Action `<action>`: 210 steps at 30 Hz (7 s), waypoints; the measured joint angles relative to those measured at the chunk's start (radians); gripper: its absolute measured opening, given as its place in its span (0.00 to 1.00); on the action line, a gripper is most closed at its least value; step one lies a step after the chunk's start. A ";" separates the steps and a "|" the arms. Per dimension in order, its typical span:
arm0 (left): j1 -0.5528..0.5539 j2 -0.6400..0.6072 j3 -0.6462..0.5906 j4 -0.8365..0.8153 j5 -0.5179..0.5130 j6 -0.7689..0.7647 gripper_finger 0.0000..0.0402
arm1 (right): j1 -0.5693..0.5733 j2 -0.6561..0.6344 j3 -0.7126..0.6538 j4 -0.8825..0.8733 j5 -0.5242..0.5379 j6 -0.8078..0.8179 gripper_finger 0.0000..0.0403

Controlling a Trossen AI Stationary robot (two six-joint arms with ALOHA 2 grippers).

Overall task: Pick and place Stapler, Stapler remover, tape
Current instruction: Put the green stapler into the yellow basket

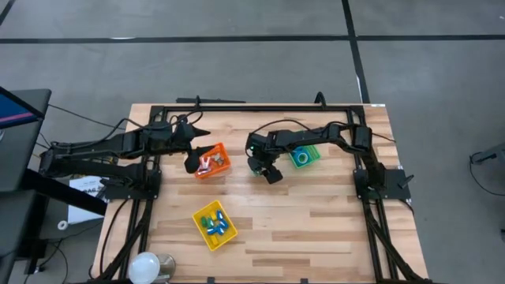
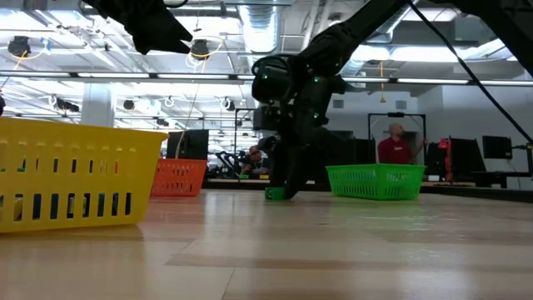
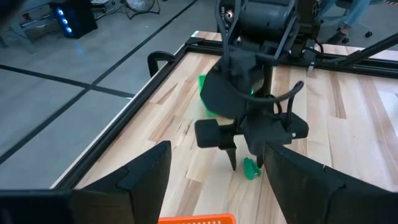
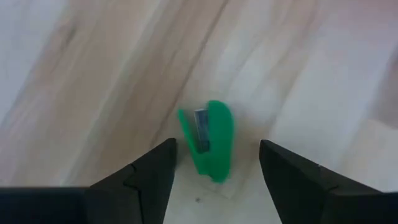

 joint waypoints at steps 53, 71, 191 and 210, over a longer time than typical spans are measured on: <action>0.000 -0.014 -0.001 0.092 -0.002 -0.001 0.61 | -0.009 0.005 0.514 -0.505 0.054 0.167 0.12; -0.002 0.004 0.001 0.255 0.014 0.003 0.61 | 0.020 -0.303 0.556 -0.351 0.178 0.431 0.12; -0.040 0.250 0.000 0.558 0.172 0.183 0.23 | 0.150 -0.250 0.538 -0.255 0.289 0.479 0.13; -0.040 0.250 0.000 0.558 0.171 0.185 0.17 | 0.150 -0.251 0.538 -0.258 0.280 0.478 0.13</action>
